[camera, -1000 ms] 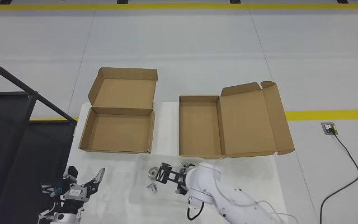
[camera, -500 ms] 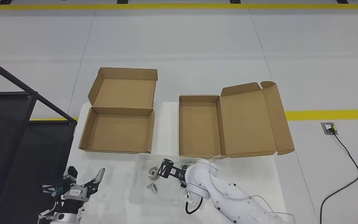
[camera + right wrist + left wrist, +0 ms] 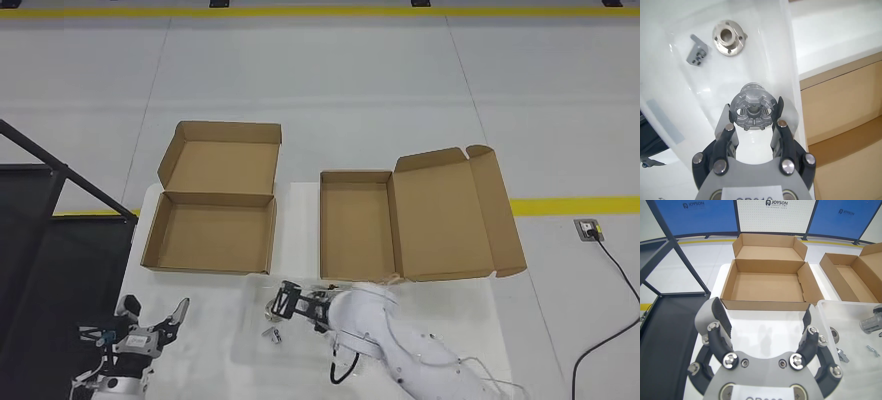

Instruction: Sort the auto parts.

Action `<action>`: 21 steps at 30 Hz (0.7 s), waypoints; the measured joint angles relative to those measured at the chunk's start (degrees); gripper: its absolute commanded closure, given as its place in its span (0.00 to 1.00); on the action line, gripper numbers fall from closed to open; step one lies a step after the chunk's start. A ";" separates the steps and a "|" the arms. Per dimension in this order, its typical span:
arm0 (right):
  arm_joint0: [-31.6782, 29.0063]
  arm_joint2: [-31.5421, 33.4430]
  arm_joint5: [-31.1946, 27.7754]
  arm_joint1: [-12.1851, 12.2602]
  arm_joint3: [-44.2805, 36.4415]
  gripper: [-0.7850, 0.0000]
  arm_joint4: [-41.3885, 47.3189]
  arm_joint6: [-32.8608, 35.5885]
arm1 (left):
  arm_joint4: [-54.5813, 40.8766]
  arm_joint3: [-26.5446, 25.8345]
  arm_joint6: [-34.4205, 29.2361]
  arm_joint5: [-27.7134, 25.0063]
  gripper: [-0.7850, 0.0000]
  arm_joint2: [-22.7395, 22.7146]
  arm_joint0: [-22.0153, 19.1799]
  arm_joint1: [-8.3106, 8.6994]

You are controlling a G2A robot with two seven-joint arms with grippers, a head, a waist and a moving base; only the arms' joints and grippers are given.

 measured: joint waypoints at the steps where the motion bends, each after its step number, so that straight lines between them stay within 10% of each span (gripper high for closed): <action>1: -0.79 1.32 -1.53 0.50 -2.92 1.00 0.07 0.12 | 0.04 -0.07 -0.10 0.08 0.00 0.15 -0.15 -0.04; 10: -2.42 12.48 -6.65 3.15 -19.06 1.00 -3.76 -0.31 | 1.08 -0.30 -0.47 0.01 0.00 0.47 -0.53 -0.20; 21: 10.64 11.98 1.83 1.10 -2.45 1.00 -10.17 -6.89 | 0.50 -1.91 -0.68 1.23 0.00 -0.27 0.89 -0.49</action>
